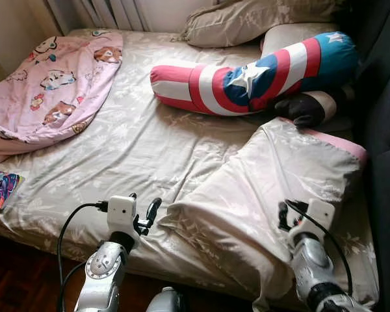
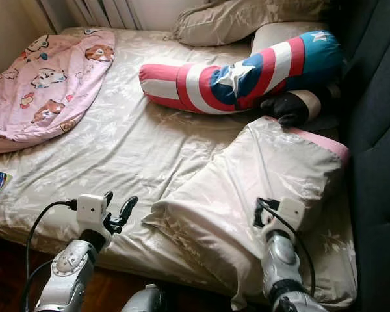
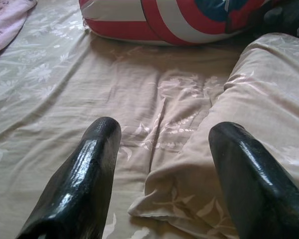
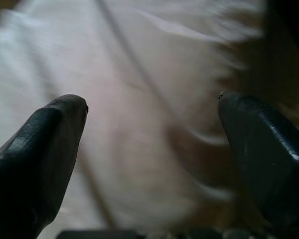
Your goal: Clean up the room
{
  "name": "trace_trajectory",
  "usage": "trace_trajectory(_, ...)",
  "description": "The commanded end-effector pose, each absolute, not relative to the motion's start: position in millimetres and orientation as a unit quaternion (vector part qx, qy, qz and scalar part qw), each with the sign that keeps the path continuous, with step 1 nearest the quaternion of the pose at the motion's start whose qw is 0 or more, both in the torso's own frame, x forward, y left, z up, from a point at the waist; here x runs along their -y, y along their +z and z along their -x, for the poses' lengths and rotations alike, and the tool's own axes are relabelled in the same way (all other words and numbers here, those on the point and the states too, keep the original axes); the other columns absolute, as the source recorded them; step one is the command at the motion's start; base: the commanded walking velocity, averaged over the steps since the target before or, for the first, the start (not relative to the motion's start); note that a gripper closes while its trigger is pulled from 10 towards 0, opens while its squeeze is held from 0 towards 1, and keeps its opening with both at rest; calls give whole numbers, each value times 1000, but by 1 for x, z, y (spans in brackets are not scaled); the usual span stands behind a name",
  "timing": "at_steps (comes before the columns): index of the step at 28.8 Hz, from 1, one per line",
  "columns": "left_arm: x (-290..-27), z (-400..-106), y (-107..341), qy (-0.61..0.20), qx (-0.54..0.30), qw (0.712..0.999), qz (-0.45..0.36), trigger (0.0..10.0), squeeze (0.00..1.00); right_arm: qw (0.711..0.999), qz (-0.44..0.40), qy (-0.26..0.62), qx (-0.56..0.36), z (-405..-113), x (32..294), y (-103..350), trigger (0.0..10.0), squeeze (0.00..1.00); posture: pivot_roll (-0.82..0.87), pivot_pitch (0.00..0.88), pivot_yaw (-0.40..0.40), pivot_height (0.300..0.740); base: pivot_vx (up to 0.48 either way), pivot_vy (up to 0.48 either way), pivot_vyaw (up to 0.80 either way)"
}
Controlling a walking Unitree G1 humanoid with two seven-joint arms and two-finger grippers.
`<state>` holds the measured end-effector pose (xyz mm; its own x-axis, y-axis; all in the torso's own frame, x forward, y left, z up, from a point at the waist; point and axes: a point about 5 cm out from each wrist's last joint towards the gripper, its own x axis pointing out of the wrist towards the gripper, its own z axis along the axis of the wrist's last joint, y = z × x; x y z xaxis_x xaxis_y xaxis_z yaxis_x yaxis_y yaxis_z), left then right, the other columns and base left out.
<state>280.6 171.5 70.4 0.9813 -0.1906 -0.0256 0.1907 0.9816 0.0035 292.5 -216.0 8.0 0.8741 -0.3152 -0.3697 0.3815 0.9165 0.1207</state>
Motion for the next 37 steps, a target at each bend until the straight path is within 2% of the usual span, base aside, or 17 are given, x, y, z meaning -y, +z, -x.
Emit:
trace_trajectory(1, -173, -281, 68, -90, -22, 996, -1, 10000, 0, 955, -98, -201, -194, -285, 220, 1, 10000, 0, 182, 169, 41, 685, 0, 0, 0)
trace_trajectory(9, -175, -280, 66, -83, -24, 996, 2, 10000, 0, 925, -140, -183, -303, -252, 216, -35, 10000, 0, 166, 156, 22, 685, 0, 0, 0)
trace_trajectory(15, -176, -280, 68, -80, -23, 996, 2, 10000, 0, 907, -183, -180, -333, -241, 210, -46, 10000, 0, 168, 153, 19, 685, 0, 0, 0)
trace_trajectory(23, -178, -278, 70, -80, -20, 997, 1, 10000, 0, 889, -260, -80, -368, -235, 180, -55, 10000, 0, 180, 154, 25, 685, 0, 0, 0)
trace_trajectory(28, -179, -276, 70, -82, -20, 996, -2, 10000, 0, 884, -236, -49, -400, -226, 172, -62, 10000, 0, 190, 165, 33, 685, 0, 0, 0)
trace_trajectory(37, -184, -264, 67, -86, -33, 996, -10, 10000, 0, 879, -185, -95, -429, -212, 184, -70, 10000, 0, 208, 204, 56, 685, 0, 0, 0)
